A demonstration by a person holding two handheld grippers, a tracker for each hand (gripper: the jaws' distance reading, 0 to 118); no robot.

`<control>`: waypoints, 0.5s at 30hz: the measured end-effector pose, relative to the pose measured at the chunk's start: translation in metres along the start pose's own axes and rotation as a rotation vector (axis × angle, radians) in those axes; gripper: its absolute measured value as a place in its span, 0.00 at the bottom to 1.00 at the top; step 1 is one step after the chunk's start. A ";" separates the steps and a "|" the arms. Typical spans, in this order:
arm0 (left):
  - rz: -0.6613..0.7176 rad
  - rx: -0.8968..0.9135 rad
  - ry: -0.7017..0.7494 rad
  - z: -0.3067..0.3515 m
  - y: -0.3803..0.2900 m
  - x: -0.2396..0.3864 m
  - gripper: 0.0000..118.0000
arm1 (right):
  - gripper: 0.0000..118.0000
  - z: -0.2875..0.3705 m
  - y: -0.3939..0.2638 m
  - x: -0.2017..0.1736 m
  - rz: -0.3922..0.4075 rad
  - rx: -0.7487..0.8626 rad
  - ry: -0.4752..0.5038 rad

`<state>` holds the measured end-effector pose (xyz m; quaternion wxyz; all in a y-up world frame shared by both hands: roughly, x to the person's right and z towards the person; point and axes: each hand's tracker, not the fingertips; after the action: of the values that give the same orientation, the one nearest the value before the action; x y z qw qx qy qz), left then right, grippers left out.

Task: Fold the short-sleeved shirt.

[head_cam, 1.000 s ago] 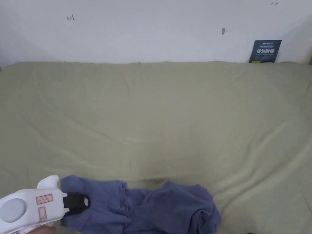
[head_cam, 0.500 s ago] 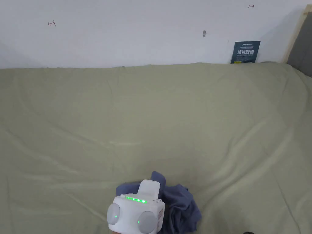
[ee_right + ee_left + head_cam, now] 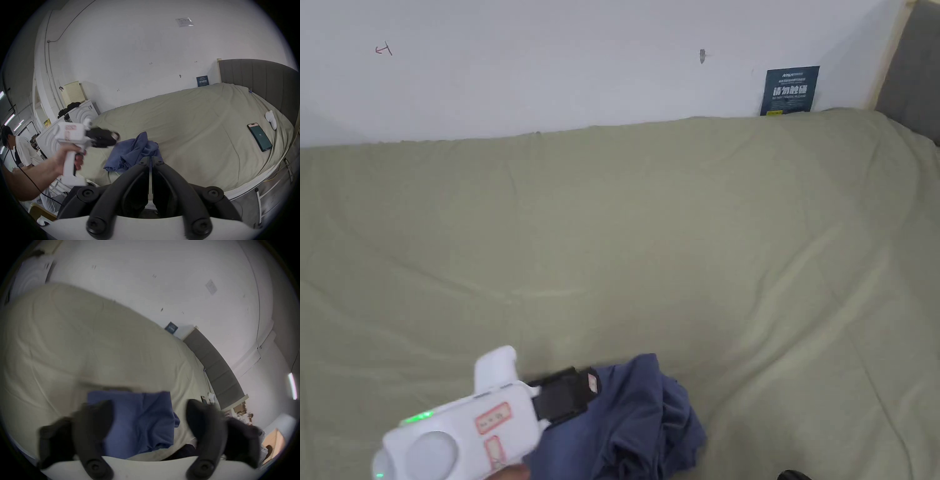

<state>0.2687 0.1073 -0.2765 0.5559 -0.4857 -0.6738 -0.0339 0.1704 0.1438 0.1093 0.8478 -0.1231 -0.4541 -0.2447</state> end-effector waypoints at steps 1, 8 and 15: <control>-0.038 -0.040 0.040 -0.025 -0.015 0.008 0.21 | 0.04 0.001 0.000 0.000 0.000 0.000 -0.002; -0.036 -0.081 -0.005 -0.101 -0.073 0.039 0.18 | 0.04 0.007 0.006 0.009 0.026 -0.014 -0.061; -0.099 -0.065 -0.016 -0.030 -0.053 0.027 0.19 | 0.04 -0.057 0.020 0.008 -0.018 -0.106 0.054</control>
<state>0.2559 0.0787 -0.2179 0.5320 -0.4698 -0.7000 -0.0796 0.2246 0.1337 0.0842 0.8498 -0.1569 -0.4186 -0.2794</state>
